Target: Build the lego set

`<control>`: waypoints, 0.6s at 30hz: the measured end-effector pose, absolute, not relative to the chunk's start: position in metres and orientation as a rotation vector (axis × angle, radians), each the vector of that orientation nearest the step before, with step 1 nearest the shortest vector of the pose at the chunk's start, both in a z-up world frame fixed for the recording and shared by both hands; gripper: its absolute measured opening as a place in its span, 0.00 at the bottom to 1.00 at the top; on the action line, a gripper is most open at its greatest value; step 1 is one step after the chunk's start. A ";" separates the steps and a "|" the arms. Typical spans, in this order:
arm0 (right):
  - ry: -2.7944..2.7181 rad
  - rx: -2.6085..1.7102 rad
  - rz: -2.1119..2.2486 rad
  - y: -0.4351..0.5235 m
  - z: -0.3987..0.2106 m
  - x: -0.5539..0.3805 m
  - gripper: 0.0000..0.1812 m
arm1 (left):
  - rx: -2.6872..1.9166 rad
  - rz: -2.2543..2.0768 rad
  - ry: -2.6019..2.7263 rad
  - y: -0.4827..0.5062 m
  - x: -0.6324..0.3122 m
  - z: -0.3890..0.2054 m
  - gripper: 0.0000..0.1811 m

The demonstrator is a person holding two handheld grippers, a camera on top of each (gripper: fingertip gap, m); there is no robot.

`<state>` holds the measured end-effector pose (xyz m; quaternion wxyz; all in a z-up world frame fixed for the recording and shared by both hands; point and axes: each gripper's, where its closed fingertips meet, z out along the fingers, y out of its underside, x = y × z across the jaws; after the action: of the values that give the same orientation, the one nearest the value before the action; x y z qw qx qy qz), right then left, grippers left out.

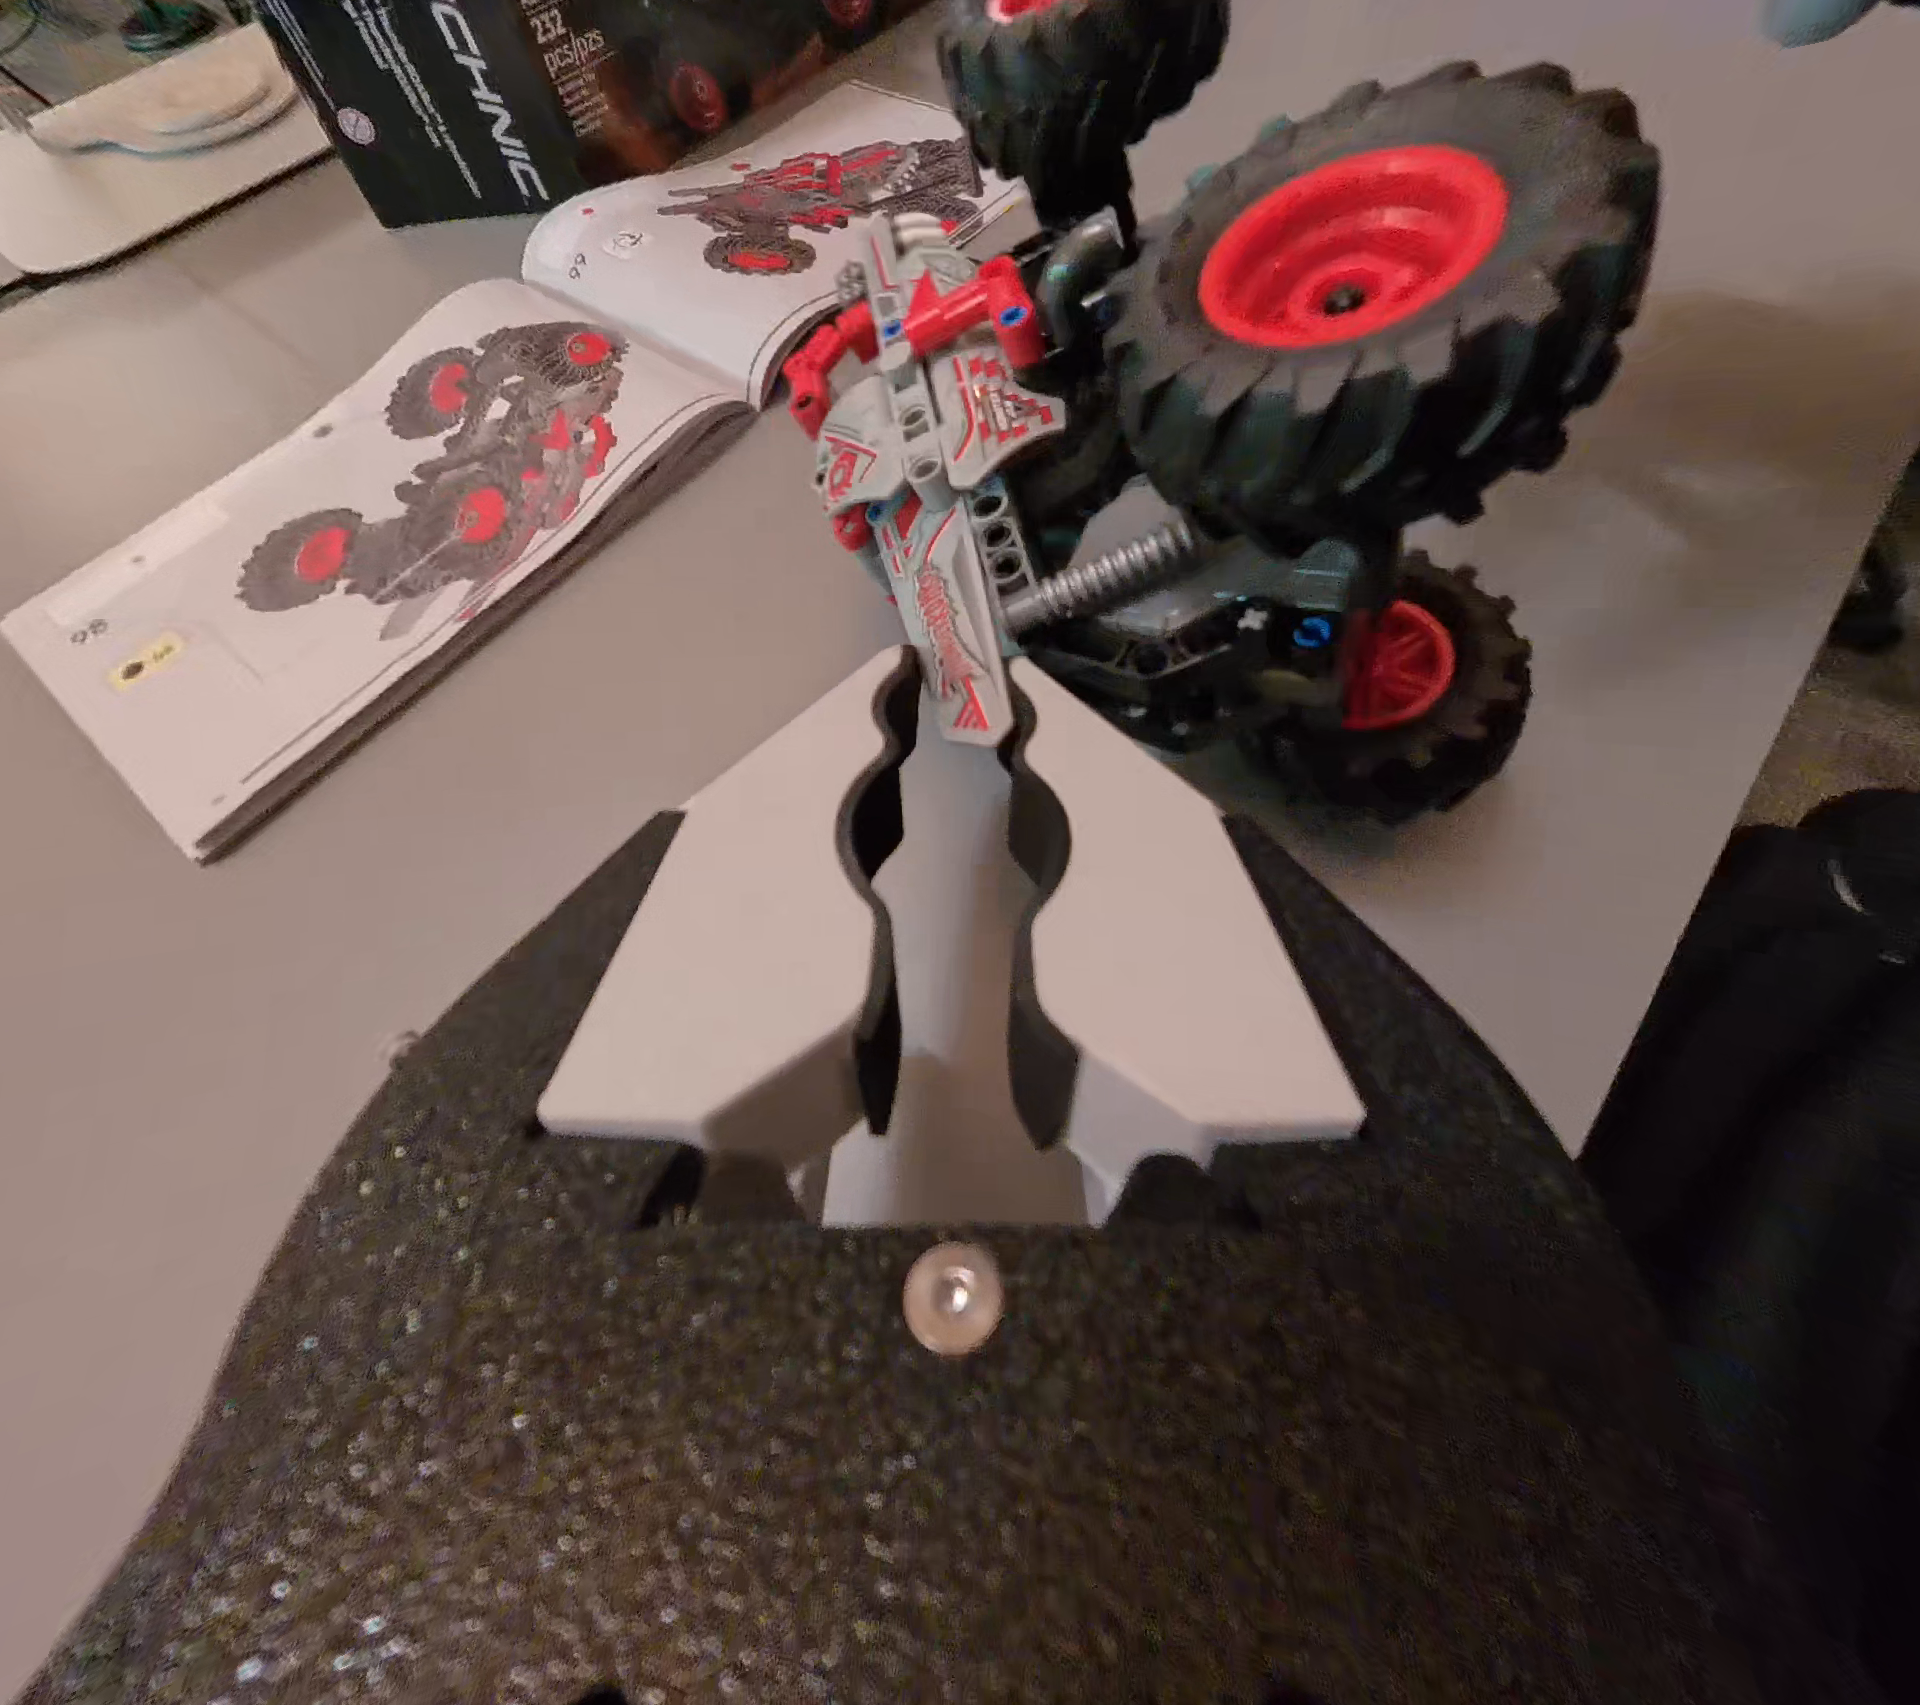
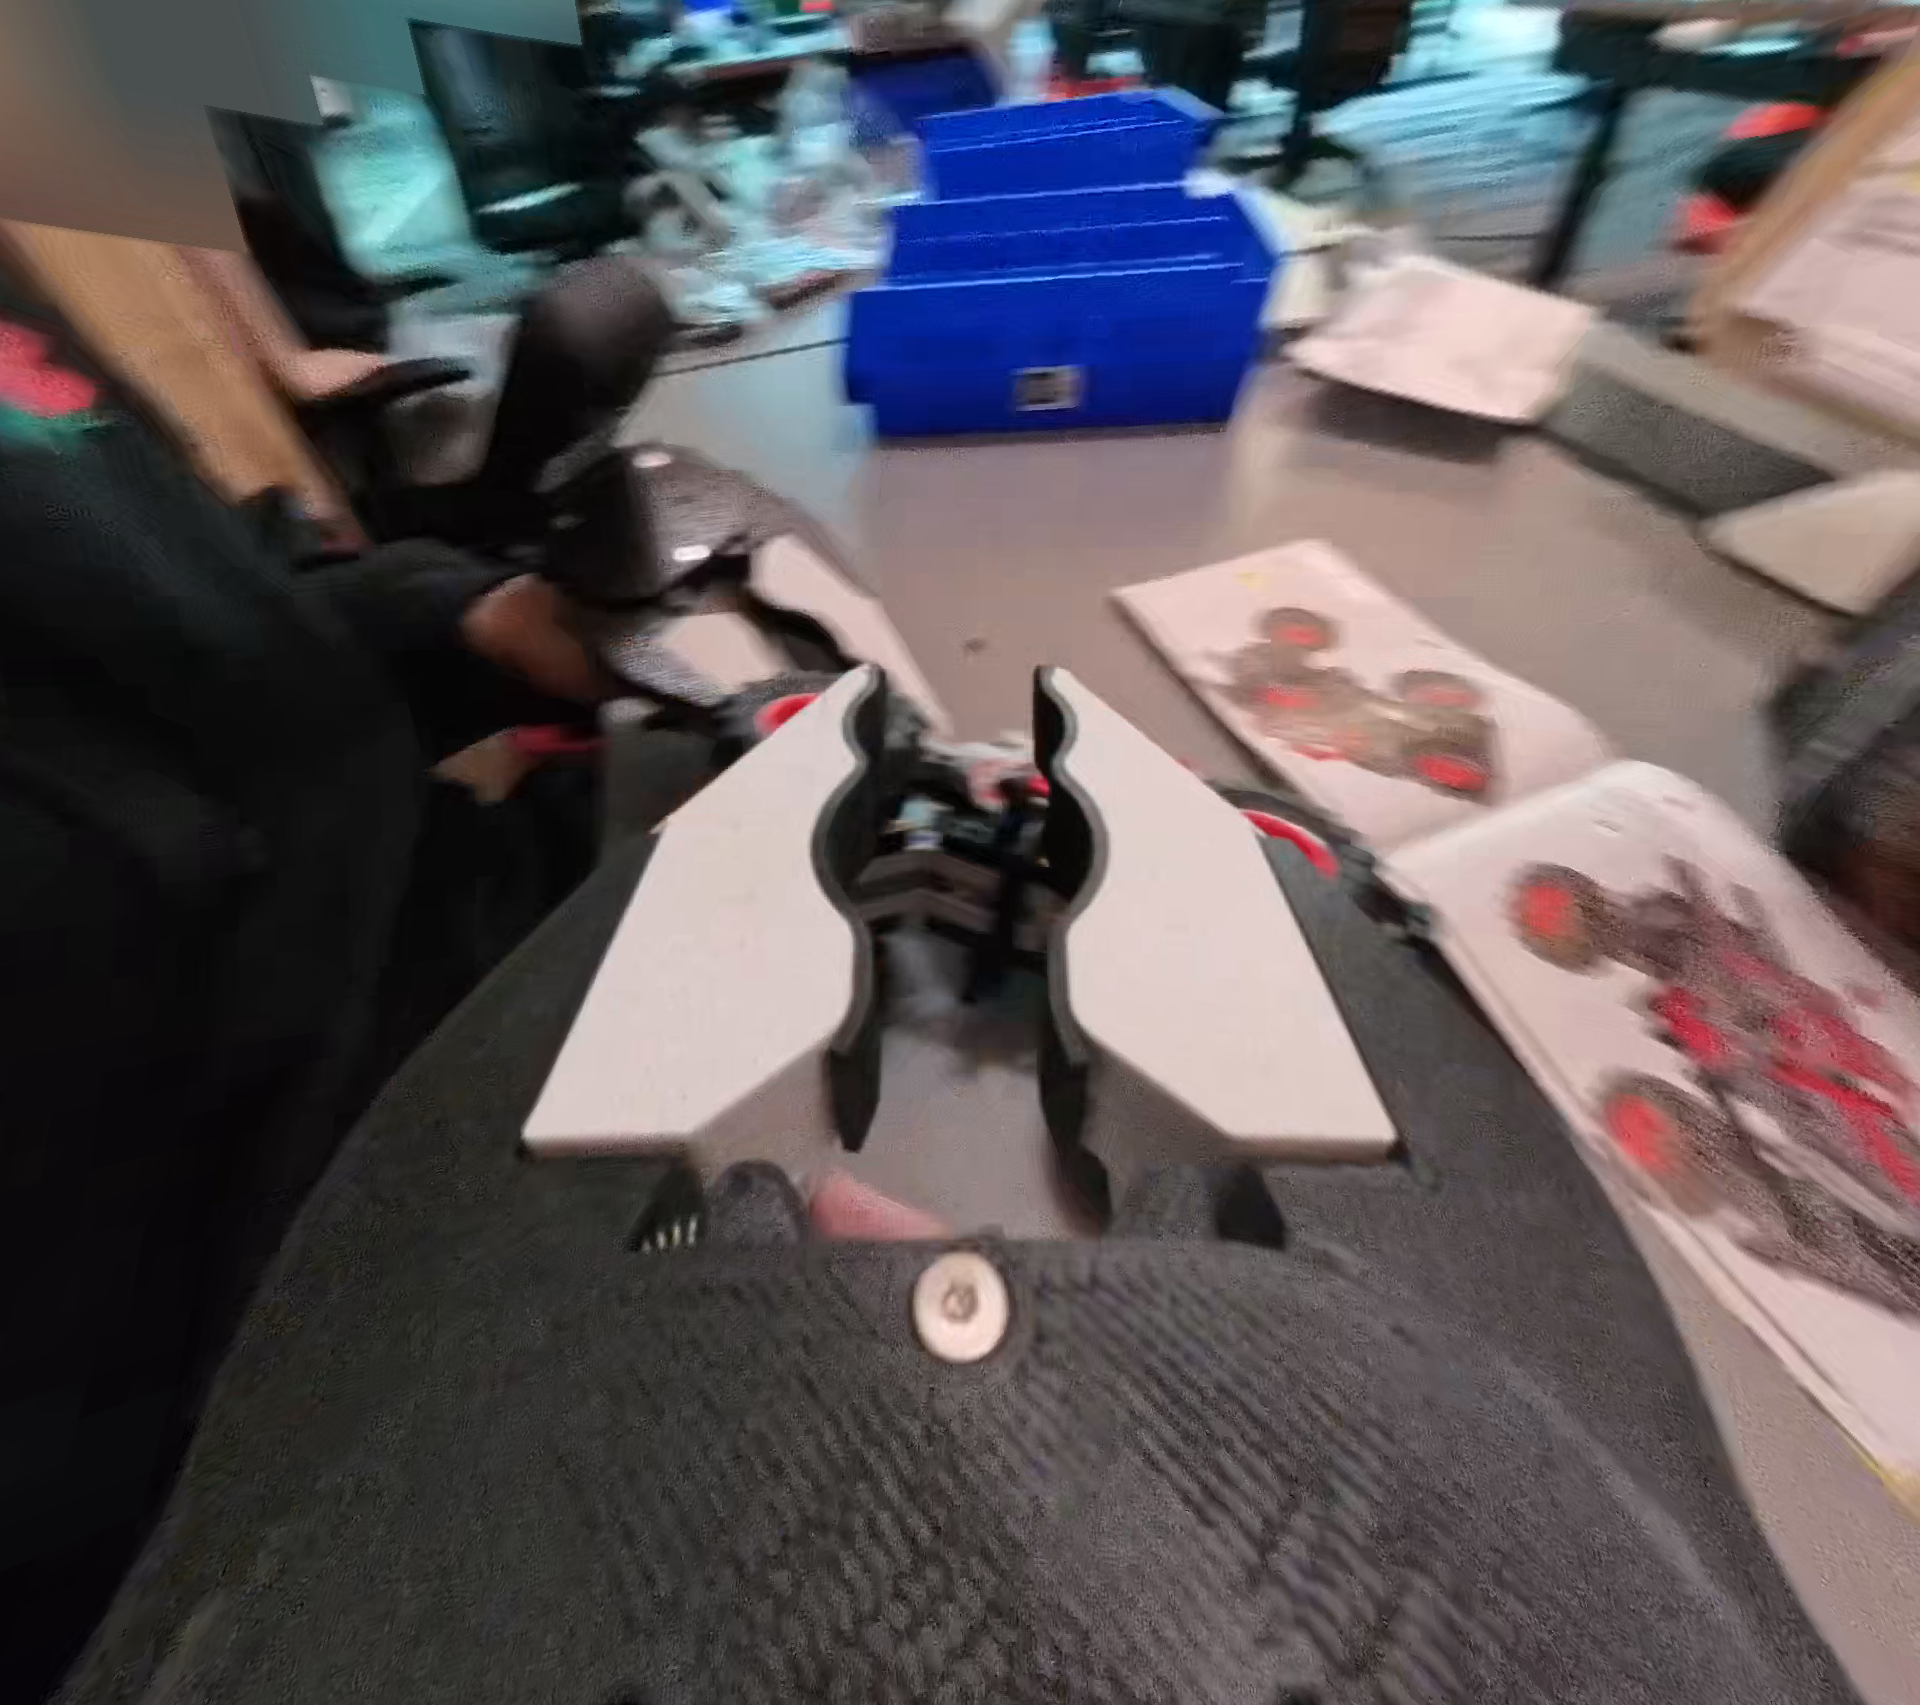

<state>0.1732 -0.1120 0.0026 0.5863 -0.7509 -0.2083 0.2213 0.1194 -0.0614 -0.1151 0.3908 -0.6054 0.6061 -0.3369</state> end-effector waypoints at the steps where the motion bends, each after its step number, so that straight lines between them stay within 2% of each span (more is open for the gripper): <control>1: -0.350 -1.773 0.352 -0.101 0.003 0.200 0.22 | -1.528 -0.844 1.552 -0.061 0.121 -0.114 0.06; 6: -0.178 -1.815 0.156 -0.103 -0.004 0.243 0.24 | -1.528 -0.858 1.586 -0.068 0.125 -0.120 0.06; 10: -0.211 -1.987 -0.064 -0.098 -0.043 0.258 0.36 | -1.519 -0.860 1.580 -0.070 0.126 -0.118 0.07; 15: -0.290 -2.044 -0.173 -0.094 -0.064 0.256 0.42 | -1.523 -0.871 1.565 -0.069 0.126 -0.117 0.06; 17: -0.188 -2.025 -0.265 -0.093 -0.062 0.278 0.54 | -1.517 -0.868 1.557 -0.069 0.126 -0.116 0.06; 18: -0.094 -2.024 -0.295 -0.095 -0.060 0.291 0.55 | -1.522 -0.882 1.553 -0.071 0.127 -0.116 0.06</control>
<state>0.2908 -0.0955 -0.0600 0.5200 -0.8443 -0.0394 -0.1230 0.1272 -0.0708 -0.1162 0.3871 -0.5979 0.6104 -0.3466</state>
